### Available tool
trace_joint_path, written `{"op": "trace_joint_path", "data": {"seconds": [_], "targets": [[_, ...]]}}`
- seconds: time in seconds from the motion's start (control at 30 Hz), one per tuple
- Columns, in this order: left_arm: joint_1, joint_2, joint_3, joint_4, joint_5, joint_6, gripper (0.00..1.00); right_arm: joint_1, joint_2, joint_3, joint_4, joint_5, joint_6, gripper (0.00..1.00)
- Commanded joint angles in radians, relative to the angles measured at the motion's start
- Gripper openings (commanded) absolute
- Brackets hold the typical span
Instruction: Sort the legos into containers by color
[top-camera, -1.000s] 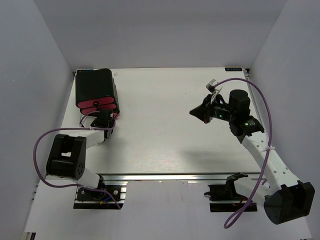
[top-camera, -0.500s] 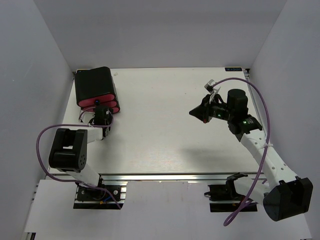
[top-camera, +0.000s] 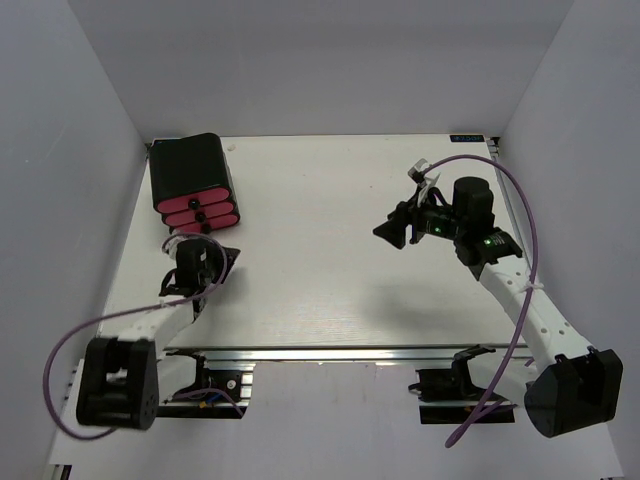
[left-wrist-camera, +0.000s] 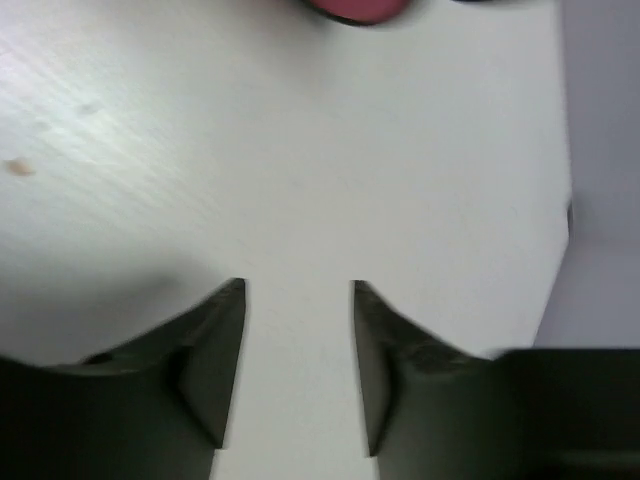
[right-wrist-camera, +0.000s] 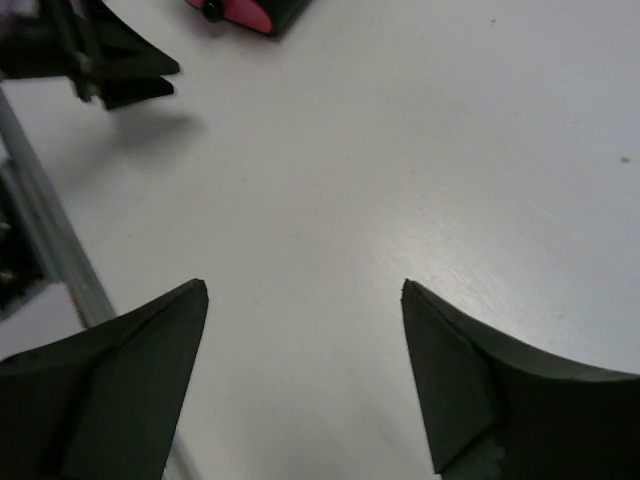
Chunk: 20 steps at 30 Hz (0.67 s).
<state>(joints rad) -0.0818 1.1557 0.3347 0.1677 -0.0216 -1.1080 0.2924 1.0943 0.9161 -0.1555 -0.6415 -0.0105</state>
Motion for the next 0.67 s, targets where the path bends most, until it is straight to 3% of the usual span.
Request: {"op": "trace_joint_path", "data": {"seconds": [0.0, 0.07, 0.13, 0.17, 0.2, 0.3, 0.4, 0.5, 0.63], "targets": [[-0.004, -0.195, 0.024, -0.048, 0.23, 0.312, 0.6, -0.015, 0.019, -0.006, 0.016, 0.046, -0.04, 0.89], [-0.004, -0.296, 0.081, -0.111, 0.36, 0.419, 0.8, -0.025, 0.027, 0.003, 0.014, 0.081, -0.029, 0.89], [-0.015, -0.342, 0.153, -0.16, 0.408, 0.499, 0.85, -0.045, 0.024, 0.003, 0.034, 0.142, 0.03, 0.89], [-0.015, -0.378, 0.167, -0.139, 0.495, 0.51, 0.95, -0.048, 0.022, 0.001, 0.04, 0.167, 0.047, 0.89], [-0.015, -0.392, 0.191, -0.148, 0.509, 0.533, 0.98, -0.061, 0.018, 0.003, 0.05, 0.19, 0.096, 0.89], [-0.015, -0.406, 0.28, -0.152, 0.578, 0.646, 0.98, -0.085, 0.003, 0.01, 0.05, 0.27, 0.129, 0.89], [-0.015, -0.395, 0.349, -0.258, 0.601, 0.798, 0.98, -0.107, -0.027, -0.009, 0.054, 0.316, 0.135, 0.89], [-0.015, -0.402, 0.325, -0.269, 0.607, 0.884, 0.98, -0.125, -0.062, -0.066, 0.077, 0.298, 0.083, 0.89], [-0.015, -0.478, 0.227, -0.18, 0.63, 0.876, 0.98, -0.168, -0.089, -0.125, 0.143, 0.259, 0.047, 0.89]]}}
